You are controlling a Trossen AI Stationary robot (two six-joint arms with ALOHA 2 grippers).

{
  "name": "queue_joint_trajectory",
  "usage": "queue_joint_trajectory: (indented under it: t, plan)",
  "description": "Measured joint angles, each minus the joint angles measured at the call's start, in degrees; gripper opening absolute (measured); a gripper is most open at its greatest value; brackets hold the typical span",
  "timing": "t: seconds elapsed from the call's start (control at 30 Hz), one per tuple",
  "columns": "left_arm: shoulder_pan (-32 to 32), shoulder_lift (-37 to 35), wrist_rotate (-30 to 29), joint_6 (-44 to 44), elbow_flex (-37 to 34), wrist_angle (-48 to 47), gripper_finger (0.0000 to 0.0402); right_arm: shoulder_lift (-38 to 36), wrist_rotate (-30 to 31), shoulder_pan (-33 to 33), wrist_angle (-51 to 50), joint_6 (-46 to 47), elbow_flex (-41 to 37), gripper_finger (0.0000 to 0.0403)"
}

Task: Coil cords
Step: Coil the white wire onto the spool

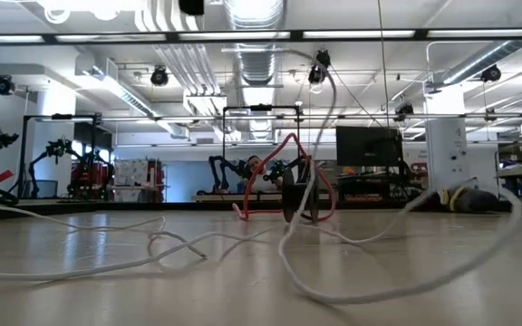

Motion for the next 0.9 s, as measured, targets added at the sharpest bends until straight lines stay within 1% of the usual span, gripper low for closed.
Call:
queue_joint_trajectory:
  t: [0.13, 0.23, 0.3, 0.37, 0.5, 0.63, 0.73, 0.9]
  plan:
    - [-0.79, -1.52, 6.44, 2.26, 0.00, 3.55, 0.0000, 0.61, 7.18, 1.81, 0.02, -3.05, -0.02, 0.0176]
    - [-1.19, -3.05, 11.23, 2.34, 0.00, 4.35, 0.0000, 0.61, 11.55, 2.57, 0.11, -3.41, -0.02, 0.0176]
    - [-1.32, -3.78, 15.02, 2.39, 0.00, 4.95, 0.0000, 0.61, 13.50, 2.77, 0.51, -3.98, -0.02, 0.0176]
    - [-1.53, -4.22, 17.92, 2.35, 0.00, 6.04, 0.0000, 0.61, 14.10, 2.74, 2.55, -6.25, -0.02, 0.0176]
    - [-2.41, -5.16, 19.68, 2.37, 0.00, 6.19, 0.0000, 1.14, 13.85, 2.28, 10.42, -14.20, -0.02, 0.0176]
    - [-3.79, -6.30, 20.66, 3.79, 0.00, 5.84, 0.0000, 2.23, 9.33, 1.67, 17.13, -23.19, -0.02, 0.0174]
    - [-5.26, -8.03, 20.78, 5.33, 0.00, 5.88, 0.0000, 2.90, 5.59, 1.02, 17.98, -23.80, -0.02, 0.0174]
    - [-7.24, -10.45, 20.85, 7.31, 0.00, 5.05, 0.0000, 5.35, 2.35, -0.50, 17.96, -23.18, -0.12, 0.0174]
